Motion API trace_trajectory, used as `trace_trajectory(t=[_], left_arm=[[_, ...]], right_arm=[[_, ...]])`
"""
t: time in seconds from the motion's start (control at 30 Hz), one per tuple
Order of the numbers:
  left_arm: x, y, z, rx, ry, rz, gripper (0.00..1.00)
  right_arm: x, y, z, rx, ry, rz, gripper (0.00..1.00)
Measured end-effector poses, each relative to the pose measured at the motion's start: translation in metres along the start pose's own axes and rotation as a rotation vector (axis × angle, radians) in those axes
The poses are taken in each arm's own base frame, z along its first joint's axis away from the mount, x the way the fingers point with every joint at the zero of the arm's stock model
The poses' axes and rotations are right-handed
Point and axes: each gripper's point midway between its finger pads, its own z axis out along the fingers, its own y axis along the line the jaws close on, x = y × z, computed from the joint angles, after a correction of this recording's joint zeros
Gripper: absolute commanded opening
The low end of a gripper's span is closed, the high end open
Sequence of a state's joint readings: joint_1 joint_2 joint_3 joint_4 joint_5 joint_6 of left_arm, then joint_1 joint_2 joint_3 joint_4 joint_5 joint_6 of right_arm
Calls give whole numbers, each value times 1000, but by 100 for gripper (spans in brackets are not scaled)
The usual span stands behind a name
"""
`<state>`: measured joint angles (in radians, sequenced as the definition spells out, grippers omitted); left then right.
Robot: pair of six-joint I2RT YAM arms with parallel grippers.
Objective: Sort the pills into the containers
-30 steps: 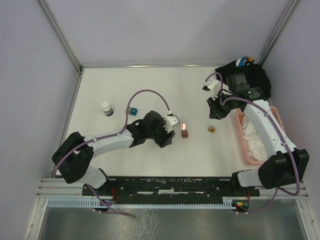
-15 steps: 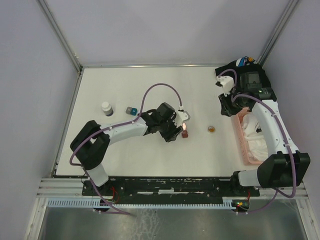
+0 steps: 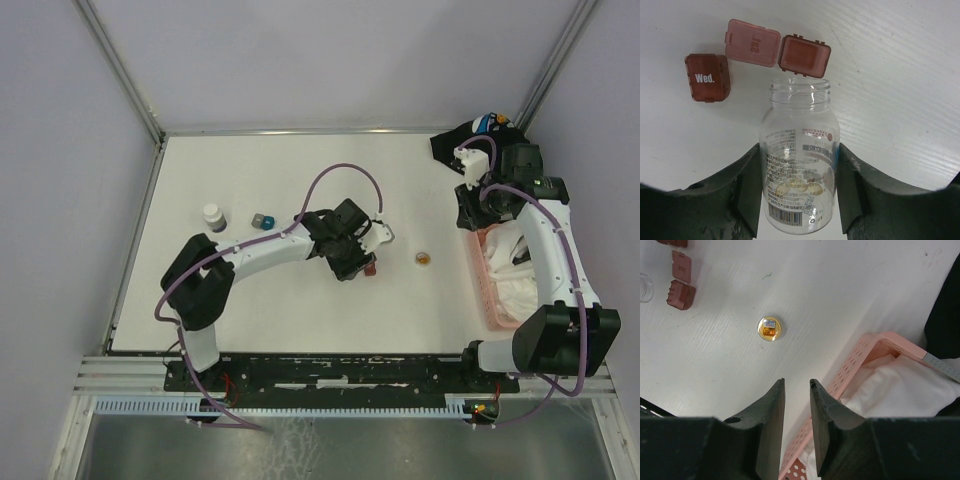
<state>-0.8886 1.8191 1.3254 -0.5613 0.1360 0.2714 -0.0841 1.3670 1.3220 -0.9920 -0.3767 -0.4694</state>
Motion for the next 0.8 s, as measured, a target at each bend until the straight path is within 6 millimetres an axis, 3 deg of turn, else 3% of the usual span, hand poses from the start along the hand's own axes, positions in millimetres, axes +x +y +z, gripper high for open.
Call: trace_trajectory(t=[0.8], left_arm=[[-2,-4,4,33,164,79,3]], right_arm=[[3,-4,0,-6,-4,43,37]])
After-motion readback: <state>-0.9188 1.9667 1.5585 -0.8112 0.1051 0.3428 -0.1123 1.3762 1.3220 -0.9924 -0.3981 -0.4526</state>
